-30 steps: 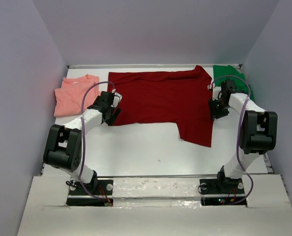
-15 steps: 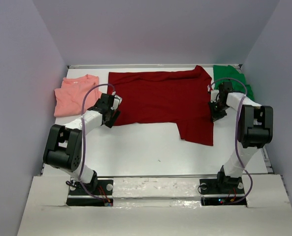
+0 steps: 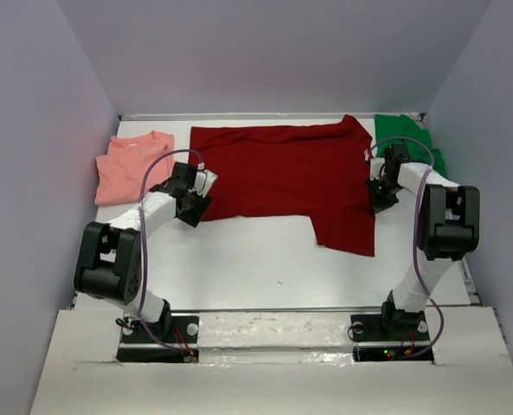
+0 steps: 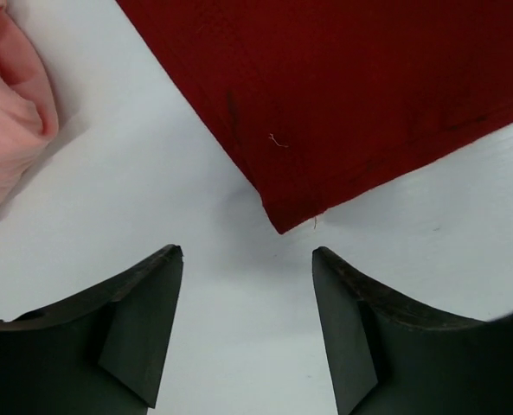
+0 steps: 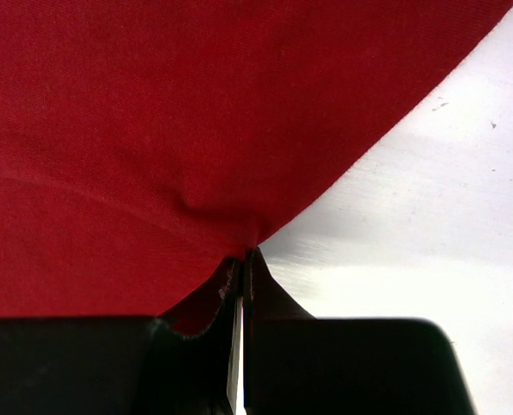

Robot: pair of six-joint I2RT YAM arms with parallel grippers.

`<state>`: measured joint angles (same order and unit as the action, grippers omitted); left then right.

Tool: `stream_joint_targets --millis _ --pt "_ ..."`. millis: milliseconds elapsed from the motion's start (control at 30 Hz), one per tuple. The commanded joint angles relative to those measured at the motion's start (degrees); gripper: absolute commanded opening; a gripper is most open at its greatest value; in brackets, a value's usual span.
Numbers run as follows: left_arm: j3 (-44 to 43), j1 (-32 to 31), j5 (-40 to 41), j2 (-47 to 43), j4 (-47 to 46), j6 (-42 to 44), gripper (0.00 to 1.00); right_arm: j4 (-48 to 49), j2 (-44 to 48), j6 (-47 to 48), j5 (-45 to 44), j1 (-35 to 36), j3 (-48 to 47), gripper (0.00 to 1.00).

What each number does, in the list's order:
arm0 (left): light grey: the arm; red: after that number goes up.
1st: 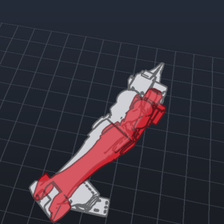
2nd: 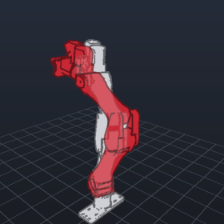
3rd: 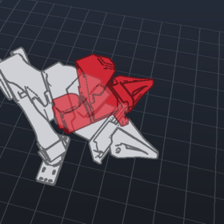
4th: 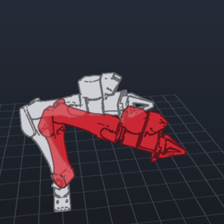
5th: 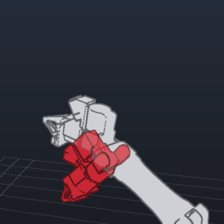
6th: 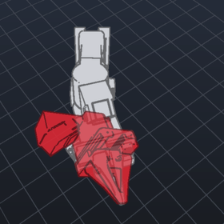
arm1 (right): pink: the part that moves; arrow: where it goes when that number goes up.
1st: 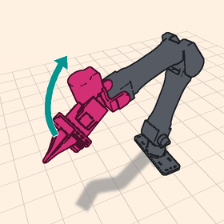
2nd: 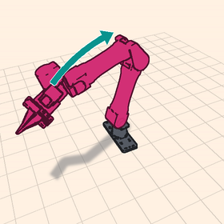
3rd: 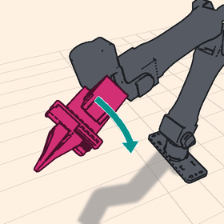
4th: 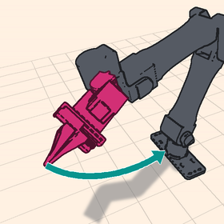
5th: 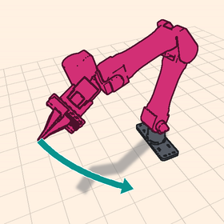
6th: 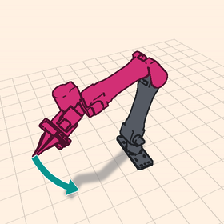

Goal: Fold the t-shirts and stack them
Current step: Flatten the tshirt out

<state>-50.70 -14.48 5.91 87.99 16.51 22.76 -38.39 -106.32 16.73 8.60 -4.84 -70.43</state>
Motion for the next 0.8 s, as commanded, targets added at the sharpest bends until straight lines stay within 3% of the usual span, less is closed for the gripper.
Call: stream_joint_targets --millis 0,333,433,767 --pt "-5.4 0.7 -5.6 -3.7 4.9 -0.4 0.70 2.2 -0.6 0.6 0.1 0.2 -0.7 0.00" --pt "-4.8 1.3 -9.9 -1.4 7.2 2.5 0.67 2.2 0.2 0.6 0.1 0.2 -0.9 0.00" --pt "-4.2 1.6 -11.0 -0.1 6.7 3.8 0.58 2.3 0.3 0.7 0.2 0.2 -0.6 0.00" --pt "-5.0 2.0 -9.8 4.5 4.8 4.4 0.58 2.1 0.2 0.7 1.2 0.2 -0.5 0.00"
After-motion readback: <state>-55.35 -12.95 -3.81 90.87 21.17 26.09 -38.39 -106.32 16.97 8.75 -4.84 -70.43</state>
